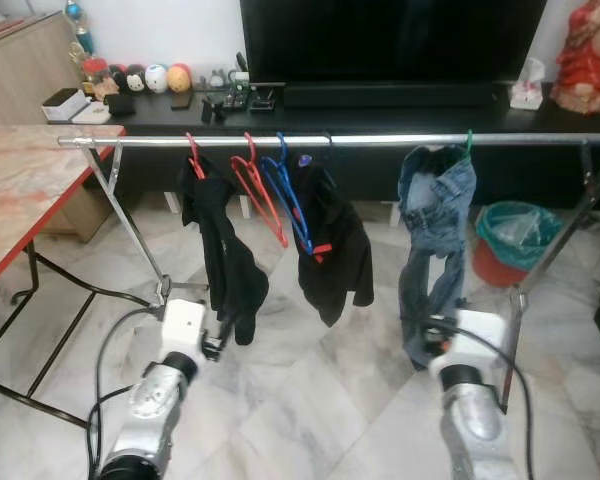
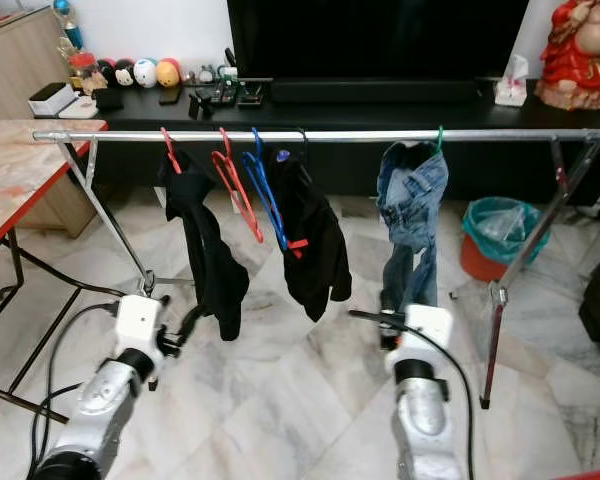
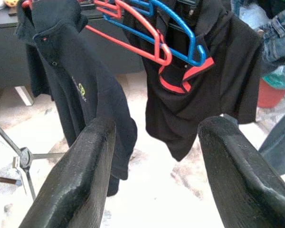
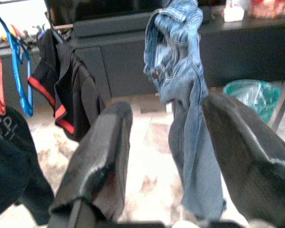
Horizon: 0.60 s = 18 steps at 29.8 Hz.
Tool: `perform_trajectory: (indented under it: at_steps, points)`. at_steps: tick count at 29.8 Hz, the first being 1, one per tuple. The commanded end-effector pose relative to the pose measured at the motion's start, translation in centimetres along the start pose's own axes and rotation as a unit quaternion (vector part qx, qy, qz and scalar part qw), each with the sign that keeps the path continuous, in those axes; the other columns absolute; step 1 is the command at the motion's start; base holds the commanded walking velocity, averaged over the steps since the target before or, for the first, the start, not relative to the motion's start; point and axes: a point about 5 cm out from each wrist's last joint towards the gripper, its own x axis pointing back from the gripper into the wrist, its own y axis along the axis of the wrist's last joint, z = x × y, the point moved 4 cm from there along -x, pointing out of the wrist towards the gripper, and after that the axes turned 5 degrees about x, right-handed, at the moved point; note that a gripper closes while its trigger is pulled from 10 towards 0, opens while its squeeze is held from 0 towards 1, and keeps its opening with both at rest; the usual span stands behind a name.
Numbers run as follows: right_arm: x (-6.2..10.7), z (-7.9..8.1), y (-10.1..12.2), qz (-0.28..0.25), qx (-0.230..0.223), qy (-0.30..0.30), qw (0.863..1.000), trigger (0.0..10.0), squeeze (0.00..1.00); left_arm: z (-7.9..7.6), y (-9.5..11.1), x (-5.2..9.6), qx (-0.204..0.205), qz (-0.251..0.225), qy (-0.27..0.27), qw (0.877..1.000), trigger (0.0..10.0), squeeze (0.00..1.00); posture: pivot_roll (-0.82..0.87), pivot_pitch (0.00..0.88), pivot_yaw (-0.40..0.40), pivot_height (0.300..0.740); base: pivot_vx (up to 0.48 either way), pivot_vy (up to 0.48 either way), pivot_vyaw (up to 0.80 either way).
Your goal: Hang hanger
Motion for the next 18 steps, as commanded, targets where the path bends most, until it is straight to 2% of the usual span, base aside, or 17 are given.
perform_trajectory:
  at_steps: [1,2,18]
  points:
    - [0.04,0.6,-0.16,0.005,-0.007,0.005,1.0,10.0,0.0,0.48,-0.49,0.34,-0.004,0.011,0.006,1.0,10.0,0.0,0.04,0.006,0.043,0.74,0.0,-0.472,0.0]
    - [0.04,0.6,-0.17,0.006,-0.007,0.005,1.0,10.0,0.0,0.49,-0.5,0.34,-0.003,0.011,0.007,1.0,10.0,0.0,0.04,0.006,0.043,0.74,0.0,-0.386,0.0]
    - [0.02,0.6,-0.18,0.007,-0.006,0.005,1.0,10.0,0.0,0.94,-0.64,0.38,0.019,0.015,0.017,1.0,10.0,0.0,0.04,0.005,0.044,0.74,0.0,0.0,0.0]
